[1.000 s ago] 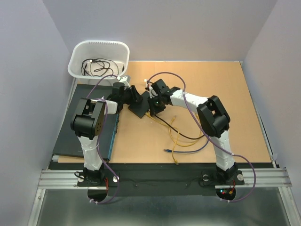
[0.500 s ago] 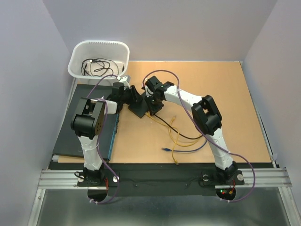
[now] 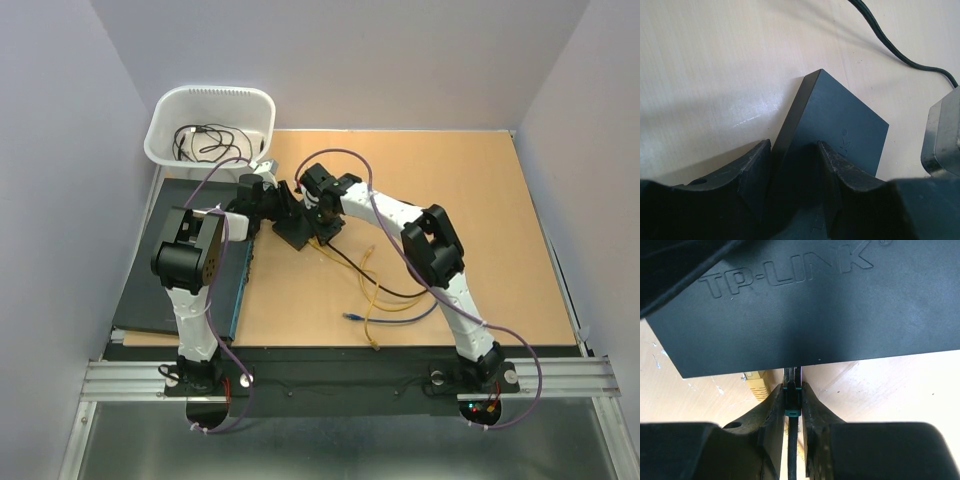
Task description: Insert the plug into the switch port
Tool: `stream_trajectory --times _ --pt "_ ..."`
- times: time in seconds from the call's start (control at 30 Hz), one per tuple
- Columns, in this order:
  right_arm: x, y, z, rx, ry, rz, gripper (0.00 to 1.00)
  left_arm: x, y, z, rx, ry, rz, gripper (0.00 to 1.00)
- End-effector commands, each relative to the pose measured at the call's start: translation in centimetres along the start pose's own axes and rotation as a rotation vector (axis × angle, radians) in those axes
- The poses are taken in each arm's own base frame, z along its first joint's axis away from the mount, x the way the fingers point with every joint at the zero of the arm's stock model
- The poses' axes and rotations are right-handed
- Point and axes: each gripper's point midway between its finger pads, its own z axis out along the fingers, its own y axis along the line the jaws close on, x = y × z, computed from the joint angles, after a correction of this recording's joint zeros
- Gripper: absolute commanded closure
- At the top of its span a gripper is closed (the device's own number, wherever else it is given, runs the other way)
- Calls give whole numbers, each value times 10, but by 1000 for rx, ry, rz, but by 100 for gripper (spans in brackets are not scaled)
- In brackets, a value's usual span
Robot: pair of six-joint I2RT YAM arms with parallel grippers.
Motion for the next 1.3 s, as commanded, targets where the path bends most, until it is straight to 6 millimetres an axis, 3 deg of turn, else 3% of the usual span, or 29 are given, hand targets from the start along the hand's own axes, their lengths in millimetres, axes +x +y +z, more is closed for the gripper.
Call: stream_trajectory --times 0.0,0.17,0.67,0.73,0.77,0.8,0.83,0.93,1.1,1.27 --pt "-26 11 24 -58 -169 -103 99 47 -5 2 39 164 -9 49" --pt "-29 8 28 -54 -241 -159 100 51 -9 2 71 184 -4 50" --pt "-12 -3 84 -75 -271 -175 98 64 -27 4 201 257 -29 51" --pt "-10 -2 86 -82 -294 -179 87 67 -28 5 212 266 -34 51" --pt "-9 -1 87 -90 -305 -183 74 67 -27 5 212 267 -37 51" --pt "-9 0 86 -92 -310 -185 74 67 -28 5 213 267 -38 51" --pt "-9 0 86 -91 -311 -182 62 67 -28 5 213 267 -37 51" --pt "-4 -4 86 -70 -302 -173 50 64 -26 5 197 255 -35 51" --pt "6 -10 73 -41 -297 -152 45 59 -23 4 170 234 -34 51" --pt "5 -12 41 -18 -332 -133 37 55 -15 4 134 216 -41 51"
